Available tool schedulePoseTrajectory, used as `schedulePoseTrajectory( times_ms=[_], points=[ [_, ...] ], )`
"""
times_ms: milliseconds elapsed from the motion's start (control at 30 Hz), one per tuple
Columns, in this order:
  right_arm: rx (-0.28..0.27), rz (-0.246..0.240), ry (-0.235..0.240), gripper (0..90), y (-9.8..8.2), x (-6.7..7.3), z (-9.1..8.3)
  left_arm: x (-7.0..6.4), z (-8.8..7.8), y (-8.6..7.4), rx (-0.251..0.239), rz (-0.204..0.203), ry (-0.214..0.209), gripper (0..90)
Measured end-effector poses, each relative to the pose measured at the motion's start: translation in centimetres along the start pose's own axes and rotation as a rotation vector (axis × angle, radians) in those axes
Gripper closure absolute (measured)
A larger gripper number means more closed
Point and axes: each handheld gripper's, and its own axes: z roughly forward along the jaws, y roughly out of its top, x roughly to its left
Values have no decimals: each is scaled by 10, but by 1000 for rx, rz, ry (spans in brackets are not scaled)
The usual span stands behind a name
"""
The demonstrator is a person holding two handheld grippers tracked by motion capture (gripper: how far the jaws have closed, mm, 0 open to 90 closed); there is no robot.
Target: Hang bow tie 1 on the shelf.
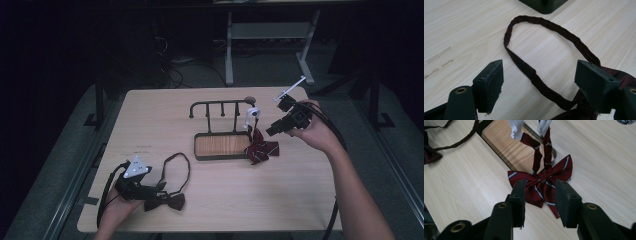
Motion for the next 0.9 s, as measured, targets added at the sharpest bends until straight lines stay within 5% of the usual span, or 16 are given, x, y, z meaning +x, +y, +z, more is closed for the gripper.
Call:
schedulePoseTrajectory(
  times_ms=[900],
  points=[
    [-30,1,37,494,-40,7,17,1,-2,0,-15,-9,12,235]
  ],
)
